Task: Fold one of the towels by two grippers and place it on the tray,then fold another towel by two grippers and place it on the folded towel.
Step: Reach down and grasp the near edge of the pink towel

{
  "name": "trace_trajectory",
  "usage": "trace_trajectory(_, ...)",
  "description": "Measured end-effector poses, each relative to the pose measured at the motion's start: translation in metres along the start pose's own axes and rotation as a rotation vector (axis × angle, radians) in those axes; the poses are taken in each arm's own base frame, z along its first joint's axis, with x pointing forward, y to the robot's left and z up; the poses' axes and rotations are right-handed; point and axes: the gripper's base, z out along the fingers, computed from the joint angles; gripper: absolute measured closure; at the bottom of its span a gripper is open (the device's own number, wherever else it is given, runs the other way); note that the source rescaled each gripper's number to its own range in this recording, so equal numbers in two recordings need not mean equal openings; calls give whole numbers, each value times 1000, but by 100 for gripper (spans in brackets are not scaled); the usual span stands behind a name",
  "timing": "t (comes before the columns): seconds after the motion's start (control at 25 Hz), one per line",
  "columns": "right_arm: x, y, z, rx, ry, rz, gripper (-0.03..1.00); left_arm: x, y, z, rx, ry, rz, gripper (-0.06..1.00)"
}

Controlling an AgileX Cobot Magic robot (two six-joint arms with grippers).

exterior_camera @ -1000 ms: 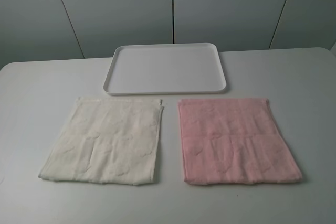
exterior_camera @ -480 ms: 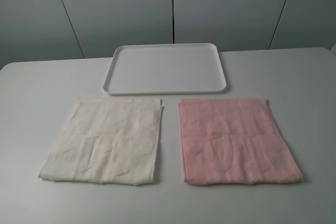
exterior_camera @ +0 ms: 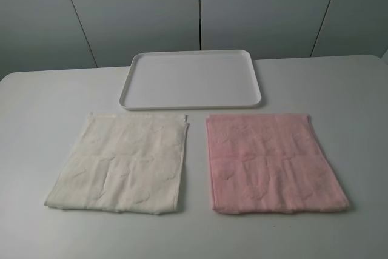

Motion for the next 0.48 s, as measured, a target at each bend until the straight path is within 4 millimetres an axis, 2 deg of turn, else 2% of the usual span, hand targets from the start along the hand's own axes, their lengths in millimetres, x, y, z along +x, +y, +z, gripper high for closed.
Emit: trace_trajectory(0.48,0,0,0,0,0,0,-3,0,0,0,0,0,0,9)
